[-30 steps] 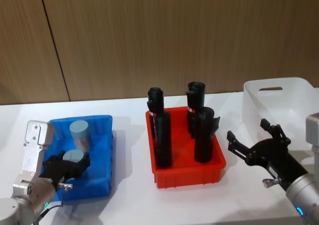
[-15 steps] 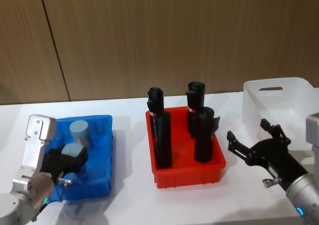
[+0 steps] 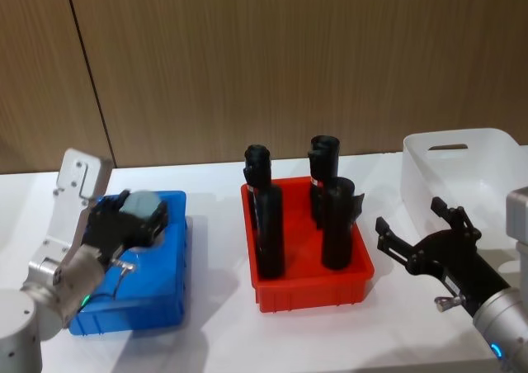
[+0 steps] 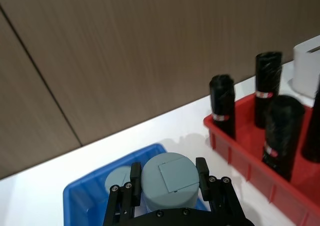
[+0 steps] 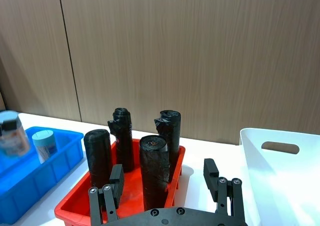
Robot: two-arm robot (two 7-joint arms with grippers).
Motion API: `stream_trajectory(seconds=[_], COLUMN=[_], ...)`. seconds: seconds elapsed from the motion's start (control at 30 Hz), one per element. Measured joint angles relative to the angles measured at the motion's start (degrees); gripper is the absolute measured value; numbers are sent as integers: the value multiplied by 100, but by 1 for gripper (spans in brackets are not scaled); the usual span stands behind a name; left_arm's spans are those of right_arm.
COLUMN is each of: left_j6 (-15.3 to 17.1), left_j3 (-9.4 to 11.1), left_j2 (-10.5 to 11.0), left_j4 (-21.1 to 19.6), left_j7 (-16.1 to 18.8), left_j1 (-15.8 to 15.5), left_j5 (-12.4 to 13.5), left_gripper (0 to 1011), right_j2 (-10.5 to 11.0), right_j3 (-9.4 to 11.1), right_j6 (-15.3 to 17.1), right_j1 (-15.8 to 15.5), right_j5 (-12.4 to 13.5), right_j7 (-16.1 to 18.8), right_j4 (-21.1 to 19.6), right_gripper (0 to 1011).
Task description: Pick the cotton swabs from the blue box and place them into the white box.
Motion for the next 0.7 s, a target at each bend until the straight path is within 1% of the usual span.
stream_trajectory(seconds=[0.17,0.33,0.37,0.4,0.5,0.7], left_j6=[17,75,117,117,193,338], left_j3=[18,32,42,42,51,62], left_j2=[-24,-50,-68,-68,-99,-151], left_j4=[-261,-425,-512,-512,-627,-737], left_j7=[-281,-523,-682,-682,-942,-1284], left_j1=[-95,-179,-238,-238,-329,-464], left_j5=[93,138,150,150,148,51], left_gripper=[652,651,651,651,651,651], right_j2=[0,0,0,0,0,0], right_j3=[0,0,0,0,0,0], right_j6=[0,0,0,0,0,0], right_j1=[0,0,0,0,0,0], right_j5=[0,0,0,0,0,0], right_j7=[0,0,0,0,0,0], right_j4=[0,0,0,0,0,0], right_gripper=[1002,1002,1002,1002,1002,1002])
